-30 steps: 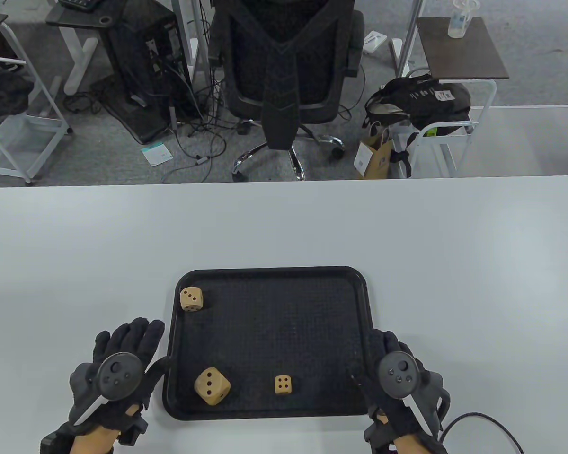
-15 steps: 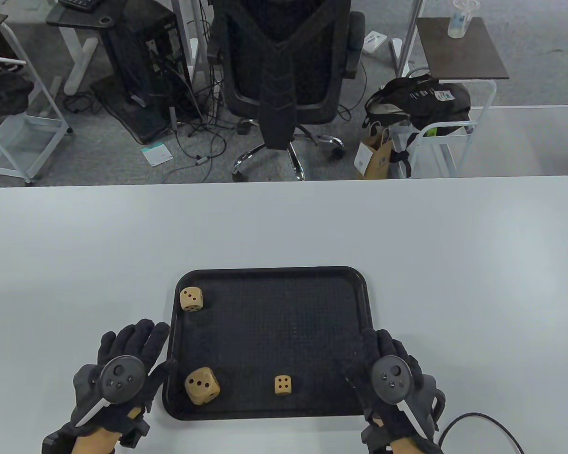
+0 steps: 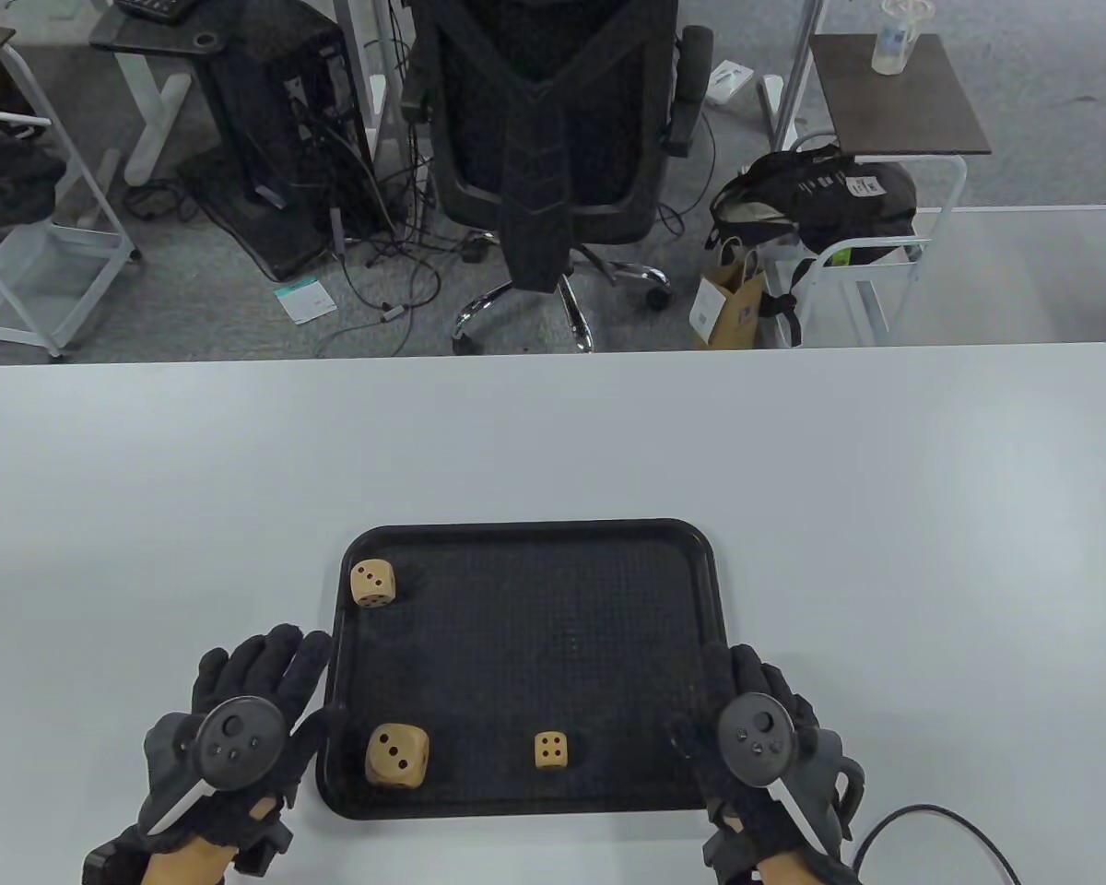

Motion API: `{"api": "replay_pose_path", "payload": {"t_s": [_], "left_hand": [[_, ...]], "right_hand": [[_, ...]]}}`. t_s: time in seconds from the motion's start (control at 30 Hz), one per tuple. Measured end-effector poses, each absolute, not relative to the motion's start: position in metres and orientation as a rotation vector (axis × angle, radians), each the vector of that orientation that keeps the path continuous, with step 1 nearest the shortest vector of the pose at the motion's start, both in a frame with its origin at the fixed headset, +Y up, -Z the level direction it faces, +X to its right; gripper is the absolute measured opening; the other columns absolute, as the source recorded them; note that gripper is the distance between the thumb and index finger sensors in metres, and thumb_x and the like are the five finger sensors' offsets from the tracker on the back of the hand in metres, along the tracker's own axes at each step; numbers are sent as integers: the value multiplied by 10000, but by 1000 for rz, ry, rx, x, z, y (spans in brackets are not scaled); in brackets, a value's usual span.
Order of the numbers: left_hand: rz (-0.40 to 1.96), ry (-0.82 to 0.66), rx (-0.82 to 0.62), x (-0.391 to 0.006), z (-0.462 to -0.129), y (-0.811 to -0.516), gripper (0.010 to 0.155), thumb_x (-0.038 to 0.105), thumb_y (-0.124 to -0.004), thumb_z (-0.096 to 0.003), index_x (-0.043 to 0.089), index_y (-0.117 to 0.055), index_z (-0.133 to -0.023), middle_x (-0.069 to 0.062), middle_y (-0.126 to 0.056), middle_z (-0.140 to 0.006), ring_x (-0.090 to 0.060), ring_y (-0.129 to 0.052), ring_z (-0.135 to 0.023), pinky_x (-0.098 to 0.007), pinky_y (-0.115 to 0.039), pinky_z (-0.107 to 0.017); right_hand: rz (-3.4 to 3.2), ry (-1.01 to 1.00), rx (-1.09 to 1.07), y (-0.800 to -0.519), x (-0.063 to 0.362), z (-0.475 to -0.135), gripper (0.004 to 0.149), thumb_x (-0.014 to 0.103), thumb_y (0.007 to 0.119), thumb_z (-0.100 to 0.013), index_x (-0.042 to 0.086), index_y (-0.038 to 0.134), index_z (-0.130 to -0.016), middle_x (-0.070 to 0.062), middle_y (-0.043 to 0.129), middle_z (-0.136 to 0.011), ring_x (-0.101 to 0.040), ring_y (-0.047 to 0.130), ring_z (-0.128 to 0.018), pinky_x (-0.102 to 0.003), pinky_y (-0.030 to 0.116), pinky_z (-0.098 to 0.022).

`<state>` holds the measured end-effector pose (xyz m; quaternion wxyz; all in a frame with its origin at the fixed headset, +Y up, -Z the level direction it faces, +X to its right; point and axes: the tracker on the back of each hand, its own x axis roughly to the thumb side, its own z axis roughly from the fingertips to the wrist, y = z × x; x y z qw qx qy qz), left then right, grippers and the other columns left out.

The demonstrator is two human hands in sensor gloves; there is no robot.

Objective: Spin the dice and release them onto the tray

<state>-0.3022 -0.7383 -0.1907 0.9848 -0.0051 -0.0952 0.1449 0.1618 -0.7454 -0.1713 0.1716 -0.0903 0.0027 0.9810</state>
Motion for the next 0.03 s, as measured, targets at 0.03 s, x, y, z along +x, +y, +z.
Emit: {"api": "replay_pose_path", "payload": {"t_s": [0.03], "left_hand": [[292, -192, -9, -302, -191, -738, 720, 597, -644, -435, 323, -457, -1074, -131, -452, -1166, -481, -522, -1065, -715, -279, -774]], "right_hand": [[2788, 8, -255, -746, 161, -171, 806, 653, 653, -339, 391, 399, -1057, 15, 395, -1152, -298, 469, -1069, -599, 437, -781]]}}
